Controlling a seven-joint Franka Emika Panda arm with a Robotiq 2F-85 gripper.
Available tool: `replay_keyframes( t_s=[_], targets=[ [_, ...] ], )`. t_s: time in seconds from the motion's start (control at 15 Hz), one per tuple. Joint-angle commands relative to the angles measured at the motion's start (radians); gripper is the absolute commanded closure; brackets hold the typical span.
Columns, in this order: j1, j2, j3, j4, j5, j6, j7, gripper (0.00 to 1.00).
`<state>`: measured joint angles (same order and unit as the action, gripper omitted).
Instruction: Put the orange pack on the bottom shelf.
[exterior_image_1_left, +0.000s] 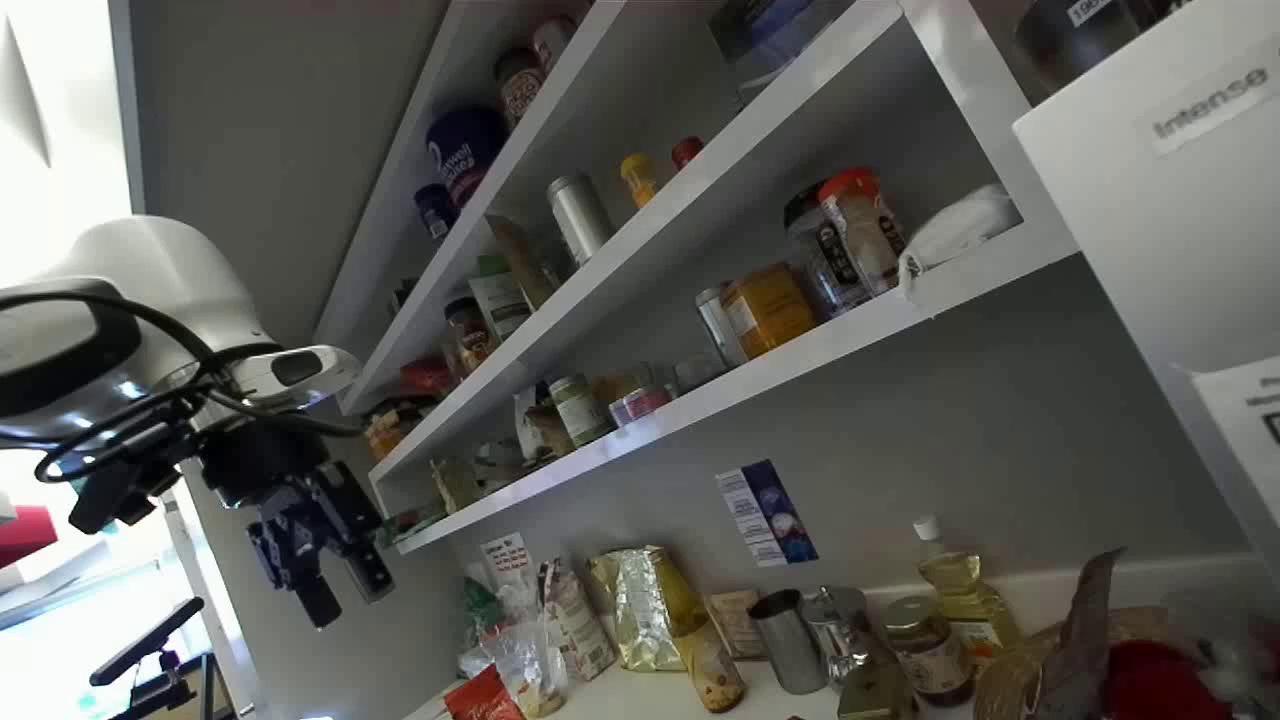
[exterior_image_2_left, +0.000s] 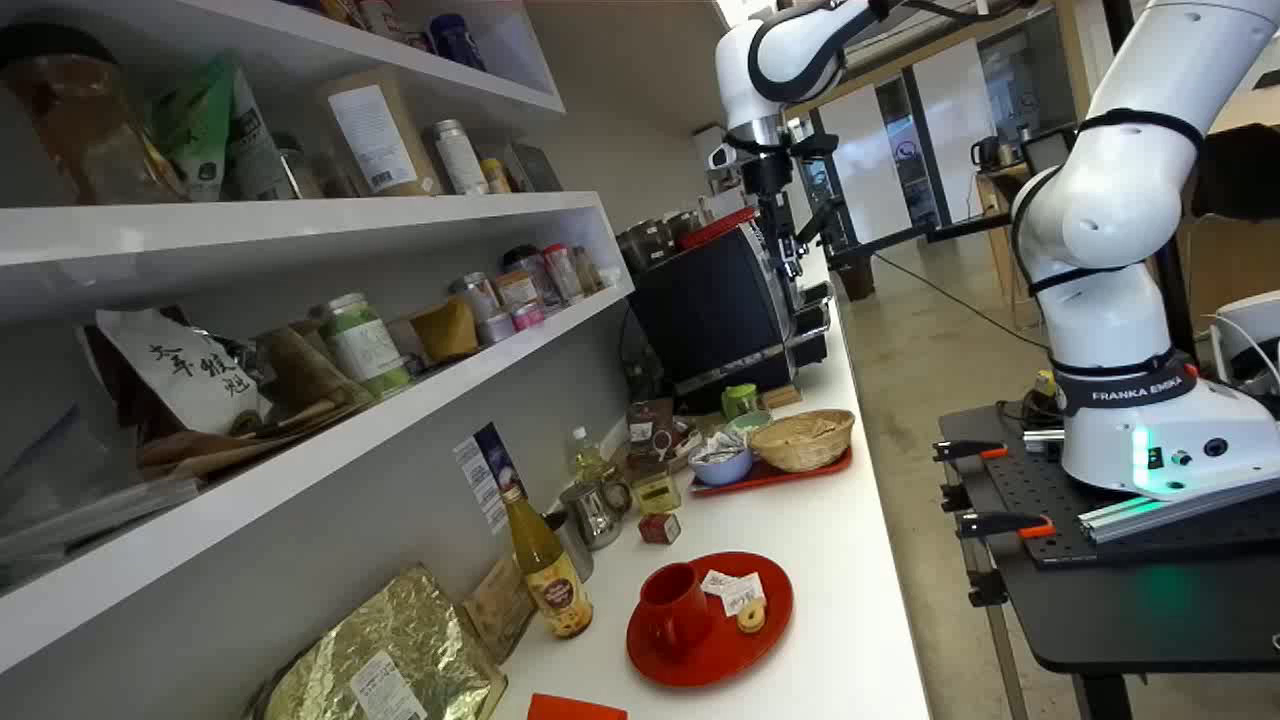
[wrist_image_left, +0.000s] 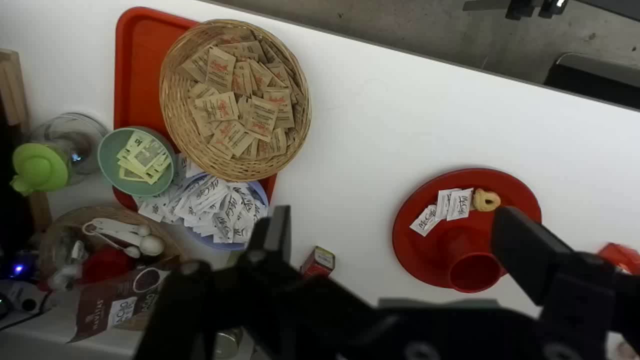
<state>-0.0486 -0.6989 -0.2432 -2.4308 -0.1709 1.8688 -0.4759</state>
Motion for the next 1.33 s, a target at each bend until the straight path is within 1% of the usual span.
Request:
replay_keyframes(
  t_s=[0.0, 0.6, 0.67, 0.8, 0.93, 1.07, 1.27],
  targets=[
    [0.001, 0.001, 0.000, 0.003, 0.000, -0.003, 0.000, 0.00],
    [0.002, 0.016, 0.000, -0.004, 0.003, 0.003, 0.008, 0.00],
    [0.014, 0.022, -0.001, -0.012, 0.013, 0.013, -0.001, 0.00],
    [0.059, 0.045, -0.002, -0.049, 0.064, 0.058, -0.024, 0.00],
    [0.130, 0.088, 0.000, -0.096, 0.158, 0.132, -0.054, 0.00],
    [0.210, 0.162, 0.013, -0.129, 0.268, 0.219, -0.095, 0.00],
    [0.327, 0.300, 0.058, -0.134, 0.403, 0.326, -0.183, 0.00]
  ],
)
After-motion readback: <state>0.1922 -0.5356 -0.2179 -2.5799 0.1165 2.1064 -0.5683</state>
